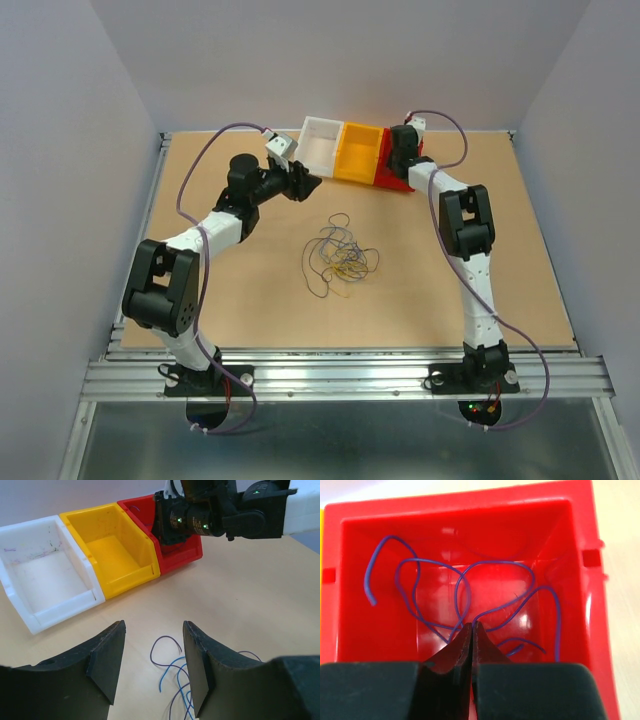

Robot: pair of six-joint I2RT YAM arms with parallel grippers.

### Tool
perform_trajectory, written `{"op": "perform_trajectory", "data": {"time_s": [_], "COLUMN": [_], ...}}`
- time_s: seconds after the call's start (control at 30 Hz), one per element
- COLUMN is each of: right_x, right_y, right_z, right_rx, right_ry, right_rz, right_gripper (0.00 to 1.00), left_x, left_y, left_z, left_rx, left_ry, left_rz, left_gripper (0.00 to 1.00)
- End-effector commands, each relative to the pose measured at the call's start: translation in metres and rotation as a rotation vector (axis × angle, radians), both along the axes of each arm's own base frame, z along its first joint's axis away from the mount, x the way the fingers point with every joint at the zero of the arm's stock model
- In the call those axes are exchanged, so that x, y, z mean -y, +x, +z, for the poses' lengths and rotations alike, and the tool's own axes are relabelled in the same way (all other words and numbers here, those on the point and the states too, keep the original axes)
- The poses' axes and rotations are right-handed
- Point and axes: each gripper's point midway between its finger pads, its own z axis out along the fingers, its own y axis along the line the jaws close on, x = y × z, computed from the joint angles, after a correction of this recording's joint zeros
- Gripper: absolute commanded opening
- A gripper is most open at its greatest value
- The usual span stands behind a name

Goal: Untangle the cables

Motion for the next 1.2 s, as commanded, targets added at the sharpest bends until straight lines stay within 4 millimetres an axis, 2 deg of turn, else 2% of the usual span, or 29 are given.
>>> {"op": "perform_trajectory", "data": {"time_s": [0.0, 0.1, 0.23, 0.33, 0.37, 0.4, 0.5, 0.63, 0.73, 0.83, 0.87, 0.93, 1.03, 1.17], "right_x": [-0.002, -0.003, -0.002, -0.002, -0.002, -0.002, 0.0, 0.003, 0.006, 0.007, 0.008, 0.008, 0.006, 0.008], "right_y": [0.001, -0.002, -0.004, -0.002, -0.001, -0.001, -0.001, -0.003, -0.006, -0.007, -0.008, -0.011, -0.012, -0.019], "right_z": [-0.01, -0.023, -0.015, 0.018, 0.026, 0.046, 0.08, 0.109, 0.123, 0.129, 0.138, 0.141, 0.154, 0.169], "right_rx": [-0.085, -0.11, -0.103, -0.055, -0.041, -0.011, 0.041, 0.082, 0.104, 0.112, 0.126, 0.13, 0.152, 0.169], "right_ry": [-0.006, -0.006, 0.001, 0.004, 0.008, 0.014, 0.016, 0.008, 0.007, 0.006, 0.009, 0.016, 0.027, 0.037], "right_rz": [0.008, 0.012, 0.006, 0.007, 0.008, 0.007, 0.003, -0.003, -0.012, -0.016, -0.017, -0.022, -0.009, -0.016], "right_gripper": [0.01, 0.01, 0.01, 0.06, 0.11, 0.2, 0.25, 0.3, 0.33, 0.39, 0.41, 0.57, 0.67, 0.68], "left_x": [-0.001, -0.001, -0.001, -0.002, -0.002, -0.002, -0.002, -0.003, -0.003, -0.003, -0.003, -0.002, -0.001, 0.0], "left_y": [-0.004, -0.004, -0.003, -0.002, -0.002, -0.002, -0.002, -0.001, -0.001, -0.001, 0.0, -0.002, -0.002, -0.002], "left_z": [0.034, 0.034, 0.032, 0.031, 0.031, 0.031, 0.031, 0.031, 0.03, 0.031, 0.03, 0.03, 0.03, 0.03], "left_rx": [0.108, 0.107, 0.103, 0.106, 0.106, 0.107, 0.106, 0.11, 0.107, 0.11, 0.108, 0.109, 0.111, 0.117], "left_ry": [-0.024, -0.023, -0.022, -0.019, -0.019, -0.018, -0.017, -0.015, -0.014, -0.014, -0.013, -0.012, -0.009, -0.002], "left_rz": [-0.008, -0.008, -0.009, -0.004, -0.002, -0.002, 0.001, 0.004, 0.005, 0.007, 0.007, 0.004, 0.002, 0.004], "left_gripper": [0.6, 0.61, 0.61, 0.61, 0.61, 0.61, 0.61, 0.61, 0.62, 0.62, 0.63, 0.63, 0.64, 0.65]}}
